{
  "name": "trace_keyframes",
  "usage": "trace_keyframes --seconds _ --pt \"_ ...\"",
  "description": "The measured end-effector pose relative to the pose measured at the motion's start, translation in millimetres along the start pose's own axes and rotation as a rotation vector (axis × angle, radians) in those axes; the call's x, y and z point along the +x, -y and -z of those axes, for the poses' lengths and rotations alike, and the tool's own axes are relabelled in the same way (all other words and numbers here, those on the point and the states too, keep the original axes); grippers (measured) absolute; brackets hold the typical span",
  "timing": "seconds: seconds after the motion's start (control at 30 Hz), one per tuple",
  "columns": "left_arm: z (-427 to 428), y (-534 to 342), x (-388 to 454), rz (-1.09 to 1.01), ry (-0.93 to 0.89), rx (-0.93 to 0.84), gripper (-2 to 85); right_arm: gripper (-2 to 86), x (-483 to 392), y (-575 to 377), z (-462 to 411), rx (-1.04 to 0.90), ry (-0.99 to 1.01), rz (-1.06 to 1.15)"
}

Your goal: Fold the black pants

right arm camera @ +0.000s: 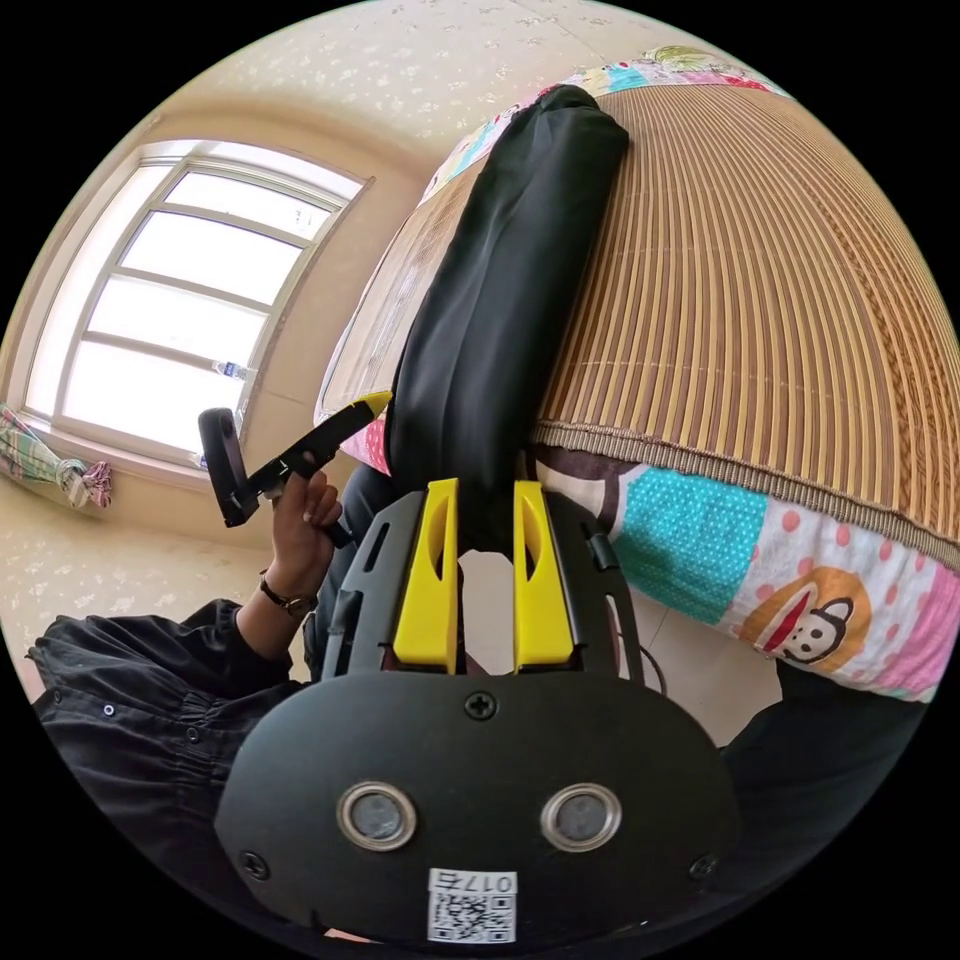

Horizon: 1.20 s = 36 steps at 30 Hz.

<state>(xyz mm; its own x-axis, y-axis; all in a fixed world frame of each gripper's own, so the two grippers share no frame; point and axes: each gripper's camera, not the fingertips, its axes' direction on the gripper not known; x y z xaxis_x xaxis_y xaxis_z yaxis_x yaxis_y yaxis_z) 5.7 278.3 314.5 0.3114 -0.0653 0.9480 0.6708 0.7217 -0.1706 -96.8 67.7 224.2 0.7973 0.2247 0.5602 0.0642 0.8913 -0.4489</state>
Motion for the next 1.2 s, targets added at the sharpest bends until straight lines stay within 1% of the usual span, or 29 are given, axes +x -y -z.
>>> trace_keyframes --seconds 0.13,0.17,0.23,0.3,0.37,0.4,0.47,0.53,0.6,0.73,0.8,0.83,0.9,0.97,1.03,1.1,1.13,1.2 --pt "9.5 1.7 -1.2 0.012 0.015 0.023 8.0 8.2 -0.6 0.8 -1.5 0.0 0.007 -0.006" --pt "13.8 2.6 -2.3 0.01 0.007 0.027 5.4 8.2 -0.6 0.8 -1.4 0.0 0.006 -0.006" --pt "20.1 9.6 -10.4 0.028 -0.065 0.016 3.1 8.0 -0.8 0.8 -0.1 0.007 0.001 -0.009" --pt "41.4 26.6 -29.6 0.068 -0.244 0.022 1.3 7.9 -0.9 0.7 2.1 0.024 0.001 -0.017" --pt "62.5 31.3 -41.7 0.083 -0.302 0.075 0.7 7.9 -2.0 1.3 3.6 0.037 0.004 -0.018" --pt "67.5 32.5 -47.7 0.1 -0.271 0.07 0.6 7.8 -2.9 2.3 3.4 0.037 0.002 -0.018" --pt "57.5 30.6 -57.4 0.144 -0.205 0.023 0.5 7.8 -4.2 3.3 2.3 0.035 -0.001 -0.018" --pt "38.0 26.2 -71.7 0.204 -0.246 -0.024 0.7 7.8 -6.0 2.8 1.8 0.042 -0.003 -0.018" --pt "38.6 22.9 -92.4 0.28 -0.348 0.01 1.7 7.8 -7.5 3.1 3.5 0.054 -0.005 -0.017" --pt "44.2 40.3 -105.3 0.298 -0.362 0.035 6.8 8.2 -10.0 15.7 10.3 0.087 -0.009 -0.012" --pt "31.7 65.5 -98.9 0.239 -0.373 -0.02 10.3 8.0 -12.2 25.5 8.5 0.081 0.0 0.011" --pt "27.7 71.7 -95.9 0.222 -0.376 -0.04 10.4 7.8 -14.1 32.7 3.3 0.052 0.001 0.025" --pt "22.8 87.7 -83.7 0.177 -0.314 -0.107 9.4 7.0 -19.4 40.2 -3.9 0.01 -0.029 0.039" --pt "24.7 95.0 -74.8 0.137 -0.317 -0.173 6.2 5.6 -28.0 40.0 -4.2 -0.009 -0.09 0.081" --pt "31.0 94.2 -66.2 0.114 -0.323 -0.237 5.3 4.3 -36.6 30.8 -2.5 -0.079 -0.13 0.145" --pt "33.7 84.2 -48.0 0.062 -0.319 -0.347 5.2 3.8 -36.2 16.6 -0.9 -0.144 -0.125 0.158" --pt "33.7 80.8 -43.2 0.043 -0.317 -0.374 5.2 3.7 -33.0 5.4 -0.5 -0.187 -0.109 0.159" --pt "28.2 69.8 -34.3 -0.006 -0.345 -0.489 5.3 3.5 -25.8 -9.9 0.2 -0.241 -0.077 0.163"
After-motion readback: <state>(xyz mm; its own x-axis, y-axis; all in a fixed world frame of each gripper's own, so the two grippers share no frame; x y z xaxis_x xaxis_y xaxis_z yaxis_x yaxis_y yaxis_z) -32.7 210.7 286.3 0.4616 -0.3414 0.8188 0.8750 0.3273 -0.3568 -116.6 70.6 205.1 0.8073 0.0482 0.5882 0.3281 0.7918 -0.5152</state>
